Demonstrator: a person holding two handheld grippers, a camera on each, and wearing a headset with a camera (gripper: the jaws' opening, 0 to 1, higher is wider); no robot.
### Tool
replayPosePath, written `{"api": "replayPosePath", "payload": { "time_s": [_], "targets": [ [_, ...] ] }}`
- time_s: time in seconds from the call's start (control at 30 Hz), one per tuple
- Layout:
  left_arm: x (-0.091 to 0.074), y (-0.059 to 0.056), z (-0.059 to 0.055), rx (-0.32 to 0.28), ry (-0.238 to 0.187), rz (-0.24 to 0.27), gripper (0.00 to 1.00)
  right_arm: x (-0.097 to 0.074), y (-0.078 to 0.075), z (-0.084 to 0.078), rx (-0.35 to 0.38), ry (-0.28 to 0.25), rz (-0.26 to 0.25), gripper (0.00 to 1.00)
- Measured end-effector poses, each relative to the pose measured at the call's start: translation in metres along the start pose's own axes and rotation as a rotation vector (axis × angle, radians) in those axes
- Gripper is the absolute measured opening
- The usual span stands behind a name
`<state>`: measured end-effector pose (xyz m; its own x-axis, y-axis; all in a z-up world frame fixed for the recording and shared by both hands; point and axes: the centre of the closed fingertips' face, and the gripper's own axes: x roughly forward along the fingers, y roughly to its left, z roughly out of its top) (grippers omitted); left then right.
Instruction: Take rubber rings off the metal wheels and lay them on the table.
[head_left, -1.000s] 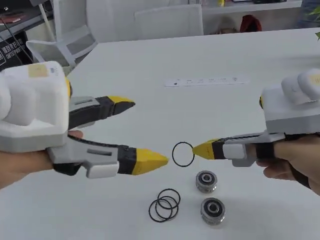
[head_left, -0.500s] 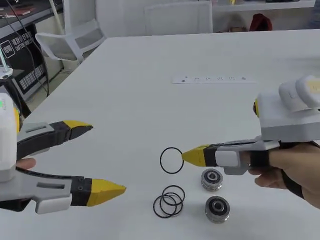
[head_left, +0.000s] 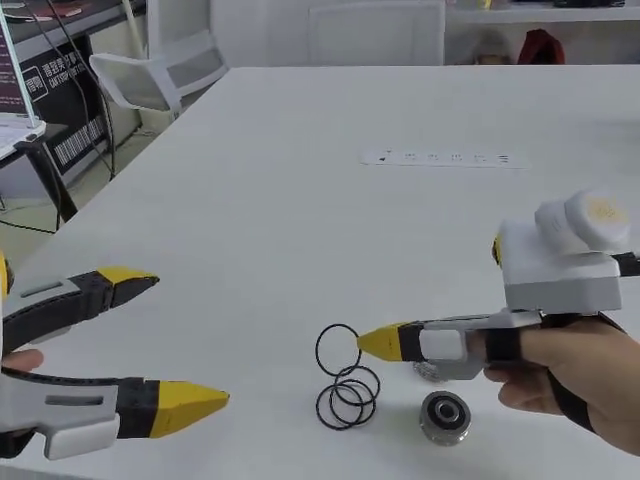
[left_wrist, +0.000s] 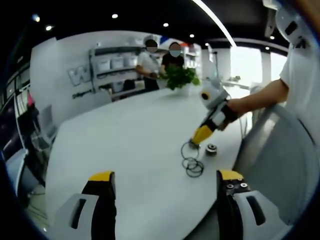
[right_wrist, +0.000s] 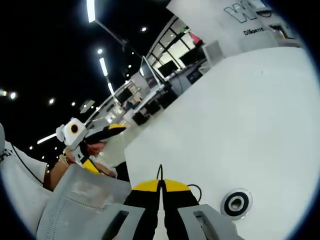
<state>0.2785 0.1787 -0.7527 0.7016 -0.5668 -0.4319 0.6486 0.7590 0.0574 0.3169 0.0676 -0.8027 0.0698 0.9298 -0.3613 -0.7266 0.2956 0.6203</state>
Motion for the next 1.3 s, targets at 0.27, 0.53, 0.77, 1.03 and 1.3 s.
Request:
{"api": "replayPosePath", "payload": {
  "time_s": [0.27, 0.53, 0.77, 1.03, 1.3],
  "targets": [
    [0.002, -0.002, -0.008, -0.033, -0.003, 0.007, 0.83, 0.008, -0.017, -0.018, 0.017, 0.052, -0.056, 0.00],
    [0.007, -0.010, -0.020, -0.031, 0.025, -0.011, 0.80, 0.014, -0.023, -0.033, 0.009, 0.106, -0.096, 0.00],
    [0.011, -0.016, -0.023, -0.036, 0.031, -0.036, 0.79, 0.014, -0.035, -0.037, -0.011, 0.129, -0.154, 0.00],
    [0.012, -0.018, -0.024, -0.034, 0.037, -0.046, 0.78, 0.014, -0.037, -0.039, -0.054, 0.151, -0.173, 0.00],
    [0.012, -0.019, -0.025, -0.034, 0.040, -0.051, 0.78, 0.012, -0.042, -0.041, -0.083, 0.170, -0.193, 0.01]
  ]
}}
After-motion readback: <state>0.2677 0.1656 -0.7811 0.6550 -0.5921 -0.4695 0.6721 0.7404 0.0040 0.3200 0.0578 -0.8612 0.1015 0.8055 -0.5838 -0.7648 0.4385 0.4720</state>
